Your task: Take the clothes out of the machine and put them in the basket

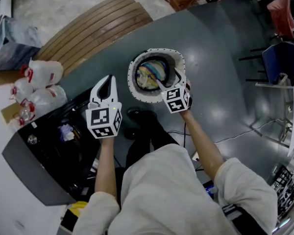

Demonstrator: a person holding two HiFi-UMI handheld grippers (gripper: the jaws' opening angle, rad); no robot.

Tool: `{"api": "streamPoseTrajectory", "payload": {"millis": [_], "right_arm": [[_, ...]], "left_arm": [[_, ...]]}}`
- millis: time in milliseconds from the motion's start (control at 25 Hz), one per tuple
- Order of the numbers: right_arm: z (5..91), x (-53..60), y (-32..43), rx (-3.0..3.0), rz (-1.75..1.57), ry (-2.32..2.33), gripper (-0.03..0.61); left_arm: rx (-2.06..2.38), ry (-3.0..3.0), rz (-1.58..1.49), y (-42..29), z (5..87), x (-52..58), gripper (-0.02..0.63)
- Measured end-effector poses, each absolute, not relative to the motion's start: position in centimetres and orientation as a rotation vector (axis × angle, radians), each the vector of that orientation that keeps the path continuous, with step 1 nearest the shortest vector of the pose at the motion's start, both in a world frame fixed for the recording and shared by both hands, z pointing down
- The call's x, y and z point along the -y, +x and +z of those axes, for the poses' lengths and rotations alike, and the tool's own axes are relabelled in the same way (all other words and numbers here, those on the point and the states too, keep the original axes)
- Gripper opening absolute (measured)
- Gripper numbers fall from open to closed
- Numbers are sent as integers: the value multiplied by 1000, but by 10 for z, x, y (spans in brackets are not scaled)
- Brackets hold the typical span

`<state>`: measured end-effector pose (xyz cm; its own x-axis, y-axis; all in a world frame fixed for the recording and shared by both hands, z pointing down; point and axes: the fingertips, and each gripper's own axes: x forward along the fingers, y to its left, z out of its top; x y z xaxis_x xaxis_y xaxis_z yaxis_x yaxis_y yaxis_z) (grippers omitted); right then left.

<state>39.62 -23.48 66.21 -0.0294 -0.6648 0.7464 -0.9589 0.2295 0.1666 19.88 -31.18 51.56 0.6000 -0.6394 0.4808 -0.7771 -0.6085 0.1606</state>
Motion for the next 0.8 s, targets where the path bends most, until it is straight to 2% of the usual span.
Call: {"api": "streamPoseTrajectory", "payload": {"millis": [40,160,200,240,480,800], "right_arm": [[654,239,392,1792,480,1520,352],[629,250,378,1836,374,1545,104],[622,253,370,1856,349,1536,48],[617,256,360,1886,332,1514,29],[586,270,282,2098,286,1341,23],[547,265,122,2362,135,978,23]], "left_arm": [[1152,2472,538,197,515,311,18],[1203,2447,527,182,511,309,18],[1226,2434,522,174,510,308,18],[1252,2418,518,166,508,307,18],[1429,2296,468,102,503,290,18],[1767,2024,374,-42,489,225,18]]}}
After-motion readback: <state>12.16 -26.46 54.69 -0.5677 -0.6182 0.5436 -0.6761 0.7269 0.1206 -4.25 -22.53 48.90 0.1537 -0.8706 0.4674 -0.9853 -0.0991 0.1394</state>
